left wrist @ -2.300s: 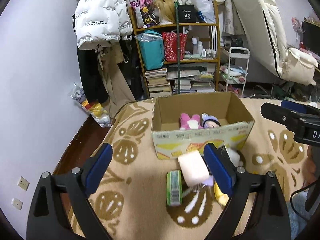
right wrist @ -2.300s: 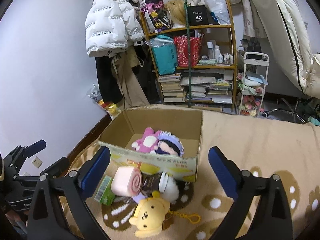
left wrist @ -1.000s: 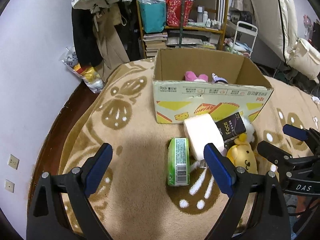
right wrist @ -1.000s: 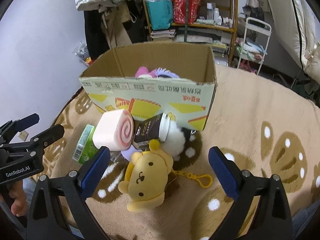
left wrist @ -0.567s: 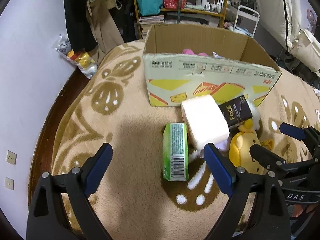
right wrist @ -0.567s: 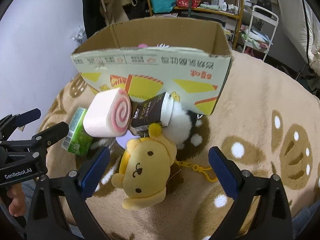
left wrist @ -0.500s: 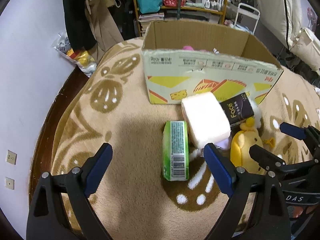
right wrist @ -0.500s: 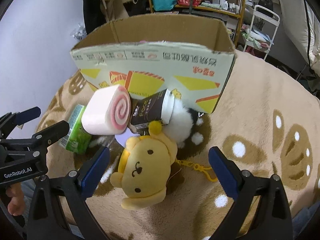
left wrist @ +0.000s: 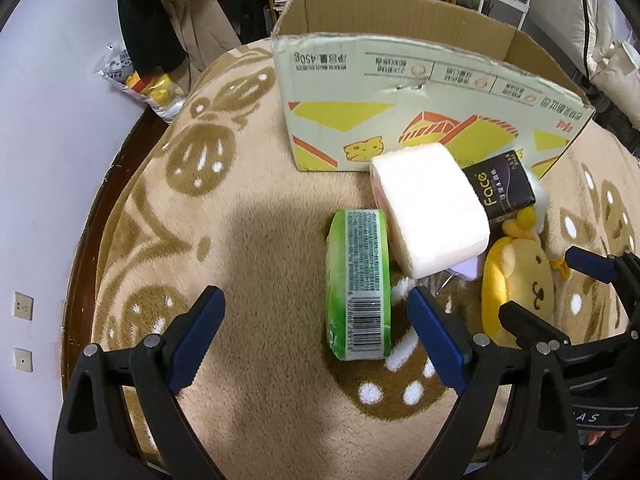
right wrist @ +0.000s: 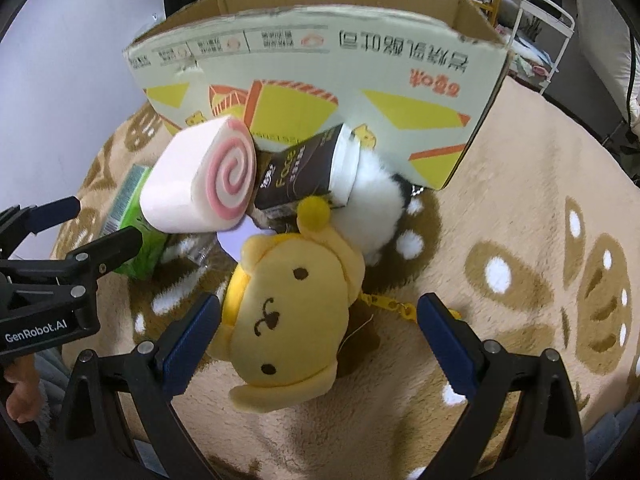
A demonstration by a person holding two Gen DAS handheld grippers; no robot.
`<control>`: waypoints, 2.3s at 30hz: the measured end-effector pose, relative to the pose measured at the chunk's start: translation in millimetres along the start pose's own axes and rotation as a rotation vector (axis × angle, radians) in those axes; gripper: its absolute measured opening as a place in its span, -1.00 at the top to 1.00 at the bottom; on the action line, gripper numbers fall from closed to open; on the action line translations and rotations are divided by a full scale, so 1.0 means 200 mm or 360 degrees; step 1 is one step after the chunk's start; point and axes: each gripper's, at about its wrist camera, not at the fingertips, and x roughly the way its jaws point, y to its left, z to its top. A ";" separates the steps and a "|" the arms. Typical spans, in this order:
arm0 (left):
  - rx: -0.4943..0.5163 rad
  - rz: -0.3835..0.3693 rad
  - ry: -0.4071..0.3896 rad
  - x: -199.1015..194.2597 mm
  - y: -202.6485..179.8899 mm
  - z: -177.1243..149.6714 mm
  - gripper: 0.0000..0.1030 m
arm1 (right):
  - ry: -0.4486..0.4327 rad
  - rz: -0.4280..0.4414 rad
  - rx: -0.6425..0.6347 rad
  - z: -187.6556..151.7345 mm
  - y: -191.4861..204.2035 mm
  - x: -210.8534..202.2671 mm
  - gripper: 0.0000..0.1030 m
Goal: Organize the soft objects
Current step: 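Lower the left tool to the green soap box while the right tool lowers to the yellow plush dog, then close the left tool on the green soap box while the right tool closes on the yellow dog, then lift soap box with left tool while right tool carries yellow dog over box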
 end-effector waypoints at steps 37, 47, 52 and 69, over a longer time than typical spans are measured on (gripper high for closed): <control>0.0055 -0.0102 0.0085 0.13 -0.04 0.00 0.29 | 0.0178 0.0135 -0.0002 0.00 0.06 0.12 -0.59; 0.0085 -0.0094 0.0053 0.09 -0.08 -0.03 0.45 | 0.0158 0.0180 0.0113 -0.02 -0.05 0.05 -0.49; 0.0058 -0.0093 0.0011 0.03 -0.08 -0.06 0.45 | 0.0127 0.0153 0.0148 -0.03 -0.08 0.01 -0.48; -0.0009 -0.0045 -0.0269 -0.26 -0.05 -0.12 0.46 | -0.0211 0.0045 0.0214 -0.05 -0.23 -0.30 -0.42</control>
